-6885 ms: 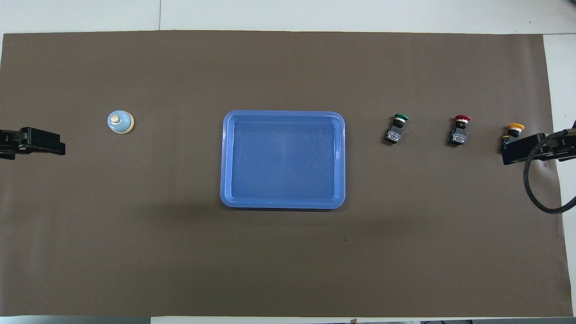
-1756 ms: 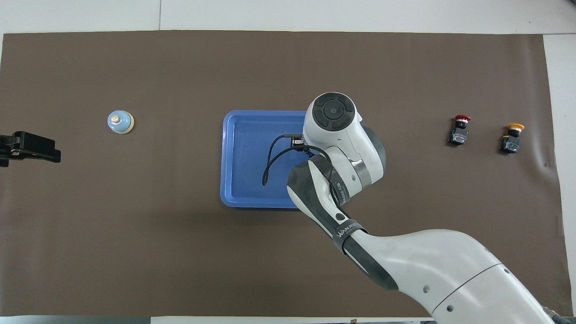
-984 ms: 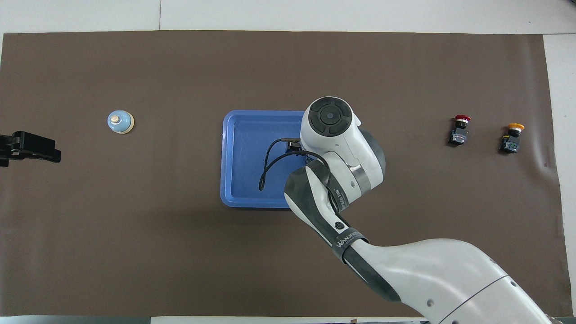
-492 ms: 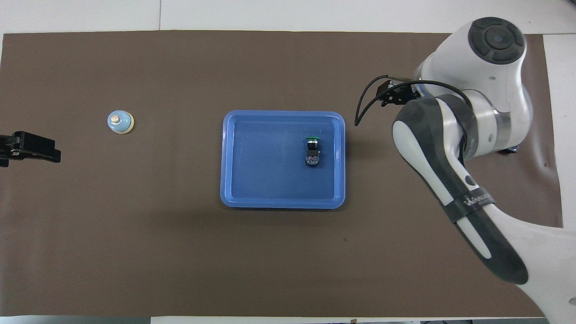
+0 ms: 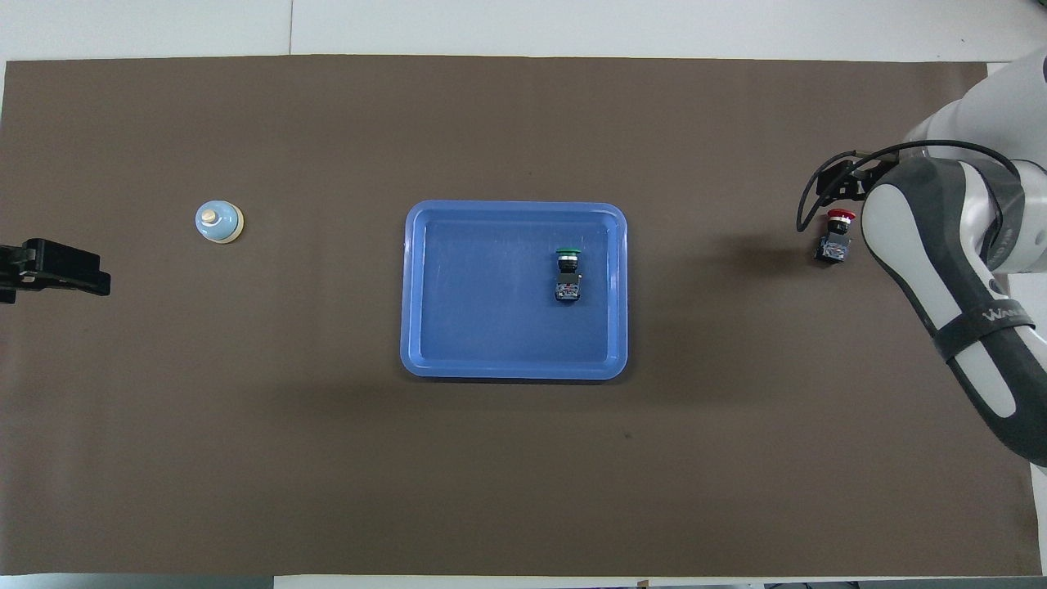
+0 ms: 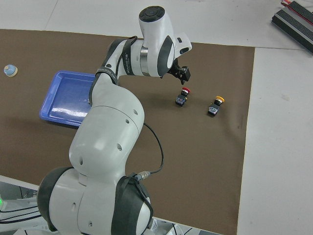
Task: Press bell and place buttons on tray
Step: 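Grasp the red-capped button with the right gripper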
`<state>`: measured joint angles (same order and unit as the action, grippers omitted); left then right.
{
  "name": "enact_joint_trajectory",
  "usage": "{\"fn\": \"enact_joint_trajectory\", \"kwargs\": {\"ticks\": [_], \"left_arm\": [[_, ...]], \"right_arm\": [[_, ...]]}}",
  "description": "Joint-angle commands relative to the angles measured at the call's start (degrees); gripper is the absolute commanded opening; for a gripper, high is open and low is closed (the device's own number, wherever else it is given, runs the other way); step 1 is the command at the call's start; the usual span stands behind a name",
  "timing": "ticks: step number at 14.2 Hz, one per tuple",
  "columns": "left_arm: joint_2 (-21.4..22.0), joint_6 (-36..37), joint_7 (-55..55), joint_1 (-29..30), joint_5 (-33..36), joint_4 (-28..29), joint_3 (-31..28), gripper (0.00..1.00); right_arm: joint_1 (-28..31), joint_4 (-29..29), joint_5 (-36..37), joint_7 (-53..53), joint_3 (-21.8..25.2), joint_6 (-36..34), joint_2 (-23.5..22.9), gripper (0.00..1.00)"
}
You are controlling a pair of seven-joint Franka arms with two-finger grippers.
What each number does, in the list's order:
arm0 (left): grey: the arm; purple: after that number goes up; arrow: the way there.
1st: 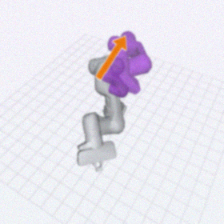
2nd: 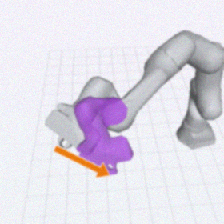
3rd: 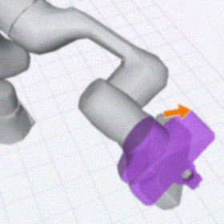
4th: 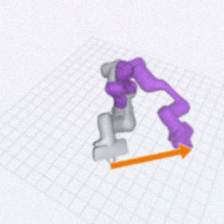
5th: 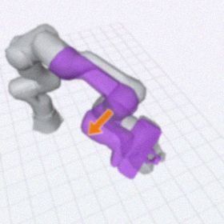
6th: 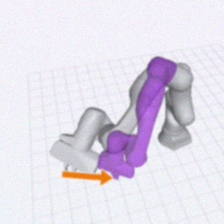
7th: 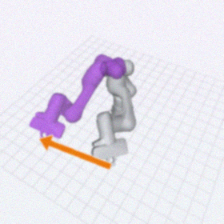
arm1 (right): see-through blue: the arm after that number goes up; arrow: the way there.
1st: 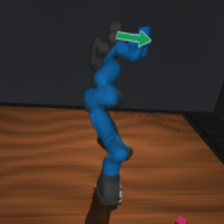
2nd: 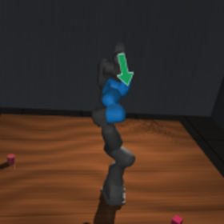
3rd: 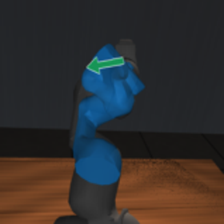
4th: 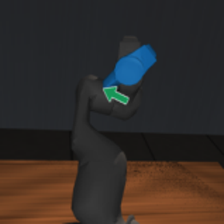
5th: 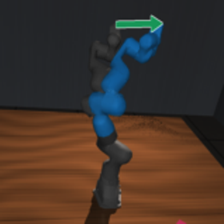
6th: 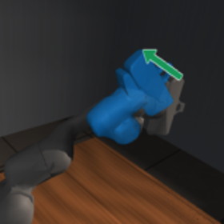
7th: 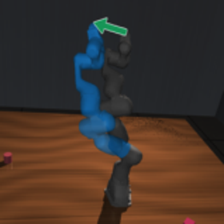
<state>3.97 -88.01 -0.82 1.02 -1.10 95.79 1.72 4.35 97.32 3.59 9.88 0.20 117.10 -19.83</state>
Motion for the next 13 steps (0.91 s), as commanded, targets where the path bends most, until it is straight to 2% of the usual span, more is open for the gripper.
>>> {"fn": "enact_joint_trajectory", "kwargs": {"ticks": [1, 6, 10, 11, 13], "left_arm": [[0.2, 0.7, -0.3, -0.1, 0.0, -0.5, -0.2, 1.0], [0.2, 0.7, -0.3, -0.1, 0.0, -0.5, -0.2, 1.0], [0.2, 0.7, -0.3, -0.1, 0.0, -0.5, -0.2, 1.0], [0.2, 0.7, -0.3, -0.1, 0.0, -0.5, -0.2, 1.0], [0.2, 0.7, -0.3, -0.1, 0.0, -0.5, -0.2, 1.0]], "right_arm": [[2.5, 6.3, 0.6, -2.7, -0.9, 6.2, 0.7, 1.0], [2.7, 11.9, 0.6, -3.1, -0.9, 16.5, -1.2, 1.0], [2.7, 15.2, 0.6, -3.2, -0.9, 21.3, -1.3, 1.0], [2.7, 15.6, 0.6, -3.3, -0.9, 21.6, -1.3, 0.91], [2.7, 15.7, 0.6, -4.4, -0.9, 21.3, -1.2, 0.31]]}}
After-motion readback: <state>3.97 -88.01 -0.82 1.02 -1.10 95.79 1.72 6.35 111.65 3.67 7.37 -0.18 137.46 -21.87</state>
